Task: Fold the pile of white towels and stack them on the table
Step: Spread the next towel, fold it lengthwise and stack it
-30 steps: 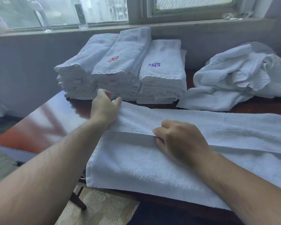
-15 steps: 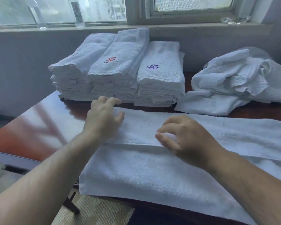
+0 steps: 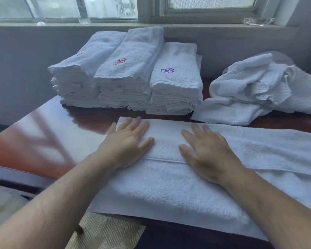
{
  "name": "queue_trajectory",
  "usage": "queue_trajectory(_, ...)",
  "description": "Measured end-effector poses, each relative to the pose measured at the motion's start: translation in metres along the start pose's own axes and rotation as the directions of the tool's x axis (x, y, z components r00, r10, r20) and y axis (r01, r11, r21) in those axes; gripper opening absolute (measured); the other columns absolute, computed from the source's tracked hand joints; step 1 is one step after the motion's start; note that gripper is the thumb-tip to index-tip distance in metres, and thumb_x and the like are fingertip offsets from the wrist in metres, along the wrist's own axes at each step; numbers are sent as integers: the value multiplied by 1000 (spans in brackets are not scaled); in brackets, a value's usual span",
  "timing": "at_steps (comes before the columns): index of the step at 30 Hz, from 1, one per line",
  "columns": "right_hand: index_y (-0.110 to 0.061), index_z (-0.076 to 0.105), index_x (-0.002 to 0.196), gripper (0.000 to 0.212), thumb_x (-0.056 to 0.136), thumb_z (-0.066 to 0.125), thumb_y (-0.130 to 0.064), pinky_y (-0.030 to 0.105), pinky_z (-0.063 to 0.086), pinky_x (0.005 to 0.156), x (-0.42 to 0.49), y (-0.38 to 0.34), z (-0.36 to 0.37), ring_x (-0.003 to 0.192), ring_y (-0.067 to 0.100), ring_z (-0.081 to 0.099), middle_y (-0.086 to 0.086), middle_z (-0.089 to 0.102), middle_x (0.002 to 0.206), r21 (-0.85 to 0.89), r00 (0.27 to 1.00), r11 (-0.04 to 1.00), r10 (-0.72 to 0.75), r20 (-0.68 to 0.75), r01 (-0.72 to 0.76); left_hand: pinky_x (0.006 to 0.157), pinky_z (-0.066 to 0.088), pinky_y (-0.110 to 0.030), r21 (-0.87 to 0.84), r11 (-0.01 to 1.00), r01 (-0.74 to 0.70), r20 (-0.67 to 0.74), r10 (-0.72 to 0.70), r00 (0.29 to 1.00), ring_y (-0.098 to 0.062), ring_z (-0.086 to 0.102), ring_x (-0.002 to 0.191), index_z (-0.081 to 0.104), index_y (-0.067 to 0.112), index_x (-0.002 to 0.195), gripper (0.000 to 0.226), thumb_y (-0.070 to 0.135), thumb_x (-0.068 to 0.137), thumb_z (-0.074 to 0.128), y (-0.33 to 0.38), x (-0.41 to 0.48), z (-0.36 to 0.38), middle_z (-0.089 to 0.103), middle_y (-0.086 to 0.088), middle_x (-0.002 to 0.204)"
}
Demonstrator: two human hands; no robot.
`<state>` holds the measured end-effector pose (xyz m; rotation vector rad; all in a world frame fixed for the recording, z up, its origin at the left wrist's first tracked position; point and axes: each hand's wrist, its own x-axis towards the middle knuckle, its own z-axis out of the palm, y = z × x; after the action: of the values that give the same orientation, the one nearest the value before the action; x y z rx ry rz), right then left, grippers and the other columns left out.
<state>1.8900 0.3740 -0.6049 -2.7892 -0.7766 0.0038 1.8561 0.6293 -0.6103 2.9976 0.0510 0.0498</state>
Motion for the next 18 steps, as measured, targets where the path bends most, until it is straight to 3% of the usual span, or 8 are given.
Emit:
queue_trajectory(2, -22, 61, 130, 53, 95, 32, -48, 41, 32, 108, -4, -1, -7, 132, 28, 43, 3, 56, 136, 78, 974, 996, -29, -223, 47, 121, 15, -45, -24, 996, -82, -198, 76, 977, -19, 26, 148, 48, 37, 144, 53, 60, 99, 36, 4, -9, -4, 40, 7, 156)
queue_trajectory(4, -13, 71, 101, 29, 92, 53, -34, 43, 44, 88, -12, -6, -11, 104, 29, 56, 5, 65, 103, 46, 888, 981, -153, -434, 191, 105, 35, -41, -63, 980, -188, -379, 151, 913, -18, 48, 125, 68, 31, 120, 27, 43, 99, 56, 7, -26, -10, 61, 8, 128)
queue_trajectory(6, -12, 67, 84, 21, 93, 58, -29, 42, 49, 69, -28, -18, -8, 79, 25, 57, 2, 60, 80, -4, 818, 944, -288, -498, 330, 83, 43, -33, -177, 951, -255, -382, 173, 908, -4, 52, 97, 67, 33, 99, 12, 41, 96, 59, 5, -49, -14, 61, 17, 104)
queue_trajectory(8, -14, 64, 79, 26, 95, 52, -31, 39, 47, 57, -48, -33, 0, 64, 21, 52, -2, 55, 70, -40, 771, 905, -382, -509, 423, 71, 39, -23, -256, 920, -297, -305, 214, 928, 1, 50, 86, 54, 38, 90, 12, 49, 94, 53, 2, -76, -12, 53, 22, 92)
queue_trajectory(11, -13, 67, 83, 27, 97, 53, -32, 41, 44, 61, -77, -46, 12, 62, 24, 52, -1, 57, 71, -137, 692, 860, -481, -538, 492, 84, 43, -29, -168, 906, -390, -295, 331, 896, -6, 50, 97, 52, 31, 97, 27, 57, 93, 50, -3, -112, -2, 52, 18, 103)
queue_trajectory(13, -14, 66, 98, 36, 90, 60, -49, 43, 48, 69, -92, -46, 15, 75, 25, 59, 0, 63, 87, -166, 743, 855, -510, -432, 491, 96, 43, -36, -33, 894, -447, -300, 418, 858, -19, 50, 111, 50, 25, 109, 49, 66, 85, 60, -6, -128, 6, 52, 8, 118)
queue_trajectory(15, -17, 54, 118, 61, 77, 70, -60, 45, 49, 81, -103, -44, 19, 96, 29, 60, 4, 62, 110, -256, 819, 849, -519, -244, 462, 100, 41, -39, 84, 882, -464, -264, 469, 843, -26, 48, 119, 44, 21, 116, 69, 67, 72, 71, -7, -137, 13, 49, 0, 128)
queue_trajectory(18, -19, 38, 123, 65, 72, 78, -22, 45, 50, 85, -111, -42, 25, 110, 36, 60, 13, 61, 123, -375, 824, 810, -539, -175, 450, 100, 43, -47, 171, 883, -436, -233, 467, 853, -34, 48, 121, 39, 20, 116, 65, 42, 68, 77, -3, -141, 19, 50, -9, 132)
